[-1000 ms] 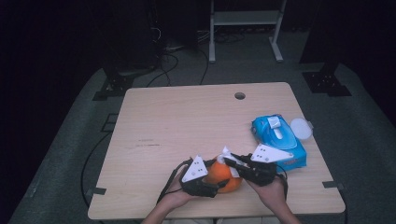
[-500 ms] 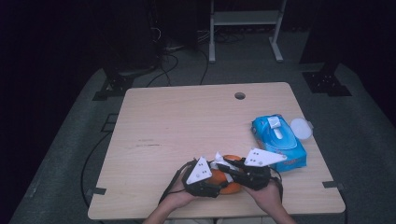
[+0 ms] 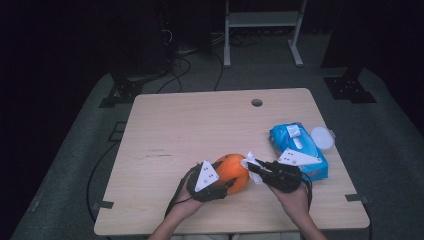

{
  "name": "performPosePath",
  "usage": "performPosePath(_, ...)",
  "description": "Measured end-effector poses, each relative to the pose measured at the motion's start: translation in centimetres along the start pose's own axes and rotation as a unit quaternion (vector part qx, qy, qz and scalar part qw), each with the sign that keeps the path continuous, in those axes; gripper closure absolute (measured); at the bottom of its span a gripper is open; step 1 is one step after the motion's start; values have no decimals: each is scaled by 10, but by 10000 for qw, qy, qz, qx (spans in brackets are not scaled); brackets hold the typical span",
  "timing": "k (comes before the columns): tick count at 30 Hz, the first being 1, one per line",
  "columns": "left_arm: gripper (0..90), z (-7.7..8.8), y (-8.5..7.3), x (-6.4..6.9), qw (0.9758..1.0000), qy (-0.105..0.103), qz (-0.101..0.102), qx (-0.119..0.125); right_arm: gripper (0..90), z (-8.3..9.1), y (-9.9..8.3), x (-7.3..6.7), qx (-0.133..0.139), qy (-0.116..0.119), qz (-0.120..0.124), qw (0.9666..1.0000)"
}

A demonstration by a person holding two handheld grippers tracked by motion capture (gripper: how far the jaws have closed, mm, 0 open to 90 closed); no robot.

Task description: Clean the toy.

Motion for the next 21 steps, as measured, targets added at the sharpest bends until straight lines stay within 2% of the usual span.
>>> performPosePath(2, 312, -2, 2, 8, 9999, -86, -98, 3, 771, -3, 2, -7, -7, 102, 79, 9999)
performPosePath(3, 291, -2, 2, 11, 9998, -194, -68, -6, 772, -5, 1, -8, -51, 100, 100, 9999)
performPosePath(5, 241, -1, 3, 8, 9984, -551, 153, 44, 772, -6, -4, -3, -122, 63, 20, 9999)
performPosePath(6, 221, 1, 4, 4, 9974, -609, 337, 163, 772, -5, -7, 1, -152, 16, -62, 9999)
performPosePath(8, 197, 2, 5, -5, 9965, -512, 609, 242, 772, -2, -10, 10, -188, -52, -187, 9996)
performPosePath(10, 185, 1, 3, -10, 9968, -421, 634, 229, 772, 1, -11, 14, -212, -107, -244, 9994)
performPosePath(12, 185, -3, -3, -10, 9958, -539, 720, 153, 771, 1, -11, 14, -221, -87, -242, 9994)
performPosePath(14, 191, -7, -6, -5, 9955, -682, 653, 52, 771, 1, -9, 10, -198, -82, -137, 9997)
performPosePath(17, 195, -8, -6, 5, 9949, -914, 403, -120, 771, 1, -7, 7, -132, -34, -89, 9999)
performPosePath(19, 195, -8, -7, 7, 9928, -1110, 409, -181, 771, 1, -9, 9, -176, -73, -132, 9997)
performPosePath(20, 195, -7, -7, 5, 9900, -1305, 504, -189, 771, 1, -10, 11, -209, -84, -179, 9996)
performPosePath(21, 195, -5, -6, 4, 9882, -1425, 545, -153, 771, 1, -12, 14, -252, -128, -241, 9993)
Point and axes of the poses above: each handheld gripper's, and its own axes: z roughly backward along the jaws, y roughly out of its top, x roughly to its right, the point moved 2 cm from there along -z, roughly forward along the jaws, and after that the axes turned 4 degrees about y, right-handed, at the moved point
